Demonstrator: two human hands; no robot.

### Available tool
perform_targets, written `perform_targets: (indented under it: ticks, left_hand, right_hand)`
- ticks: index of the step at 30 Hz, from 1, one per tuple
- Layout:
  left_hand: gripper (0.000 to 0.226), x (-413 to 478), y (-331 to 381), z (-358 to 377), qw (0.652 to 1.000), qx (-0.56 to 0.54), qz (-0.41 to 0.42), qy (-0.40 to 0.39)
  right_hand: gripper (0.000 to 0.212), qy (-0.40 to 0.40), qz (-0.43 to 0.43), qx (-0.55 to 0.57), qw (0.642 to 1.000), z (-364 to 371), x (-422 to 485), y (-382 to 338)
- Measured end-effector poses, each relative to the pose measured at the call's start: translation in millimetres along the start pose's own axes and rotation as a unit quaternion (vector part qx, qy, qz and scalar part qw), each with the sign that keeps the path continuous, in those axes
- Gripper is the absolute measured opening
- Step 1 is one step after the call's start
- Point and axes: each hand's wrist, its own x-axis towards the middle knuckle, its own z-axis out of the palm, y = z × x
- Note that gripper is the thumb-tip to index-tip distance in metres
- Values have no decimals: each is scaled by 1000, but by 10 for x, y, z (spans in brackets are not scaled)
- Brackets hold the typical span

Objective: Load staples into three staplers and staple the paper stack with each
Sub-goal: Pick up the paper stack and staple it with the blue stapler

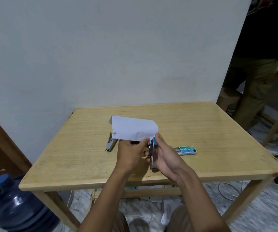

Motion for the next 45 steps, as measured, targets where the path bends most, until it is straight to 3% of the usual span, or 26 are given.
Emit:
perform_targets:
  ticks: [5, 8, 11, 18, 21, 29, 34, 39, 45]
  left_hand:
    - [5, -56, 101, -27, 999, -8, 7, -32]
    - [11, -71, 129, -54, 997, -49, -36, -55]
    - [10, -21, 98, -93, 998, -10, -36, -51]
    - [5, -1, 111, -114, 997, 0, -25, -67]
    - [7, 5, 104, -125, 997, -13, -42, -70]
    - [23, 40, 96, -128, 997, -45, -61, -28]
    - [26, 57, 83, -129, 997, -49, -62, -25]
    - [17, 67, 66, -131, 997, -58, -54, -18]
    - [23, 43, 60, -119, 993, -99, -58, -39]
  right_hand:
    - [46, 24, -21, -15, 999, -54, 29, -24]
    - [40, 26, -25, -45, 998, -97, 6, -89]
    - [32, 21, -24, -67, 997, -111, -9, -136]
    - [45, 30, -27, -110, 993, -121, 2, -162]
    - [38, 37, -27, -118, 992, -136, 15, -143]
    - [29, 65, -15, -106, 992, -108, 13, -74]
    - [48, 77, -20, -91, 993, -85, 52, -47]
    - [33, 81, -31, -96, 992, -49, 33, -66]
    - [54, 108, 8, -110, 988, -56, 2, -243]
